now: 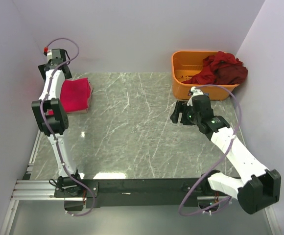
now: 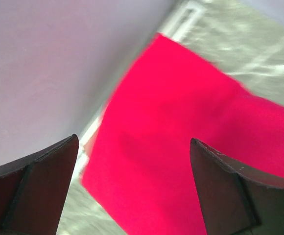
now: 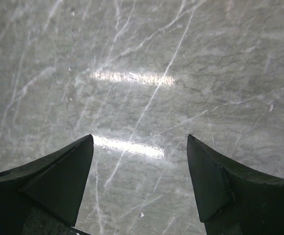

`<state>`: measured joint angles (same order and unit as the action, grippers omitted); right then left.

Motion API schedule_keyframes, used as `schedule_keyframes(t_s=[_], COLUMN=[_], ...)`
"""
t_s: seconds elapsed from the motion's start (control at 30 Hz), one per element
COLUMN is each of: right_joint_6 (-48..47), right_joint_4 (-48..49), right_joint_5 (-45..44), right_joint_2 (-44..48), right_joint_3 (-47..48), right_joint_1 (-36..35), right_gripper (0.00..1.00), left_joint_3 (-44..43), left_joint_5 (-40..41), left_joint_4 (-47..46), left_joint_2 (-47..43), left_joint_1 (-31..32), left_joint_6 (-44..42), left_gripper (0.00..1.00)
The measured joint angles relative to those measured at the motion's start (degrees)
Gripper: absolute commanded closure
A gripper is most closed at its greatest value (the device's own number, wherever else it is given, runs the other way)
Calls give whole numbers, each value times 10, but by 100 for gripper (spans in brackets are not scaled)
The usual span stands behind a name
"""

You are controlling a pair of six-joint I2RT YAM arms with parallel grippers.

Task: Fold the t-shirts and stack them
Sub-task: Neatly place the folded tshirt to the corner, then reset both grippers

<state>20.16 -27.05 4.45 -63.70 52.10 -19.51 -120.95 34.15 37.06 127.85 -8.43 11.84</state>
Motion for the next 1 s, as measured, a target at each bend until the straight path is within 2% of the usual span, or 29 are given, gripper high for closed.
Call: schedule_keyframes(t_s=[0.1, 0.17, 0.23, 0.3, 0.37, 0.47, 0.57, 0.67, 0.8, 1.0], right_joint_6=[14, 30, 45, 59, 73, 87, 105, 127, 152, 161], right_joint_4=[2, 10, 16, 20, 23, 29, 35, 49, 70, 82], right_joint_5=[-16, -30, -46, -59, -72, -84, -94, -96, -96, -113], right_joint_2=[32, 62, 94, 120, 146, 182, 224, 264, 298, 302], right_joint_3=[-5, -17, -39, -62, -88, -128, -172, -223, -275, -281], right_joint_1=[0, 1, 1, 1, 1, 1, 1, 2, 2, 2], right_gripper=[16, 16, 16, 16, 16, 16, 15, 15, 14, 14], left_joint_3=[18, 82, 189, 302, 389, 524, 640, 701, 720, 716], left_joint_5=[-48, -77, -108, -129, -138, -167, -197, -202, -190, -160], left_joint_4=[15, 0, -29, -69, -113, -174, -193, -164, -137, -149], left_joint_2=[-52, -129, -257, -396, -492, -590, -595, -551, -555, -599], left_joint_1=[9, 21, 49, 94, 170, 275, 324, 353, 386, 394], left_joint_6=[52, 90, 136, 182, 224, 288, 338, 373, 400, 414], left_gripper=[1, 1, 1, 1, 1, 1, 0, 1, 0, 1])
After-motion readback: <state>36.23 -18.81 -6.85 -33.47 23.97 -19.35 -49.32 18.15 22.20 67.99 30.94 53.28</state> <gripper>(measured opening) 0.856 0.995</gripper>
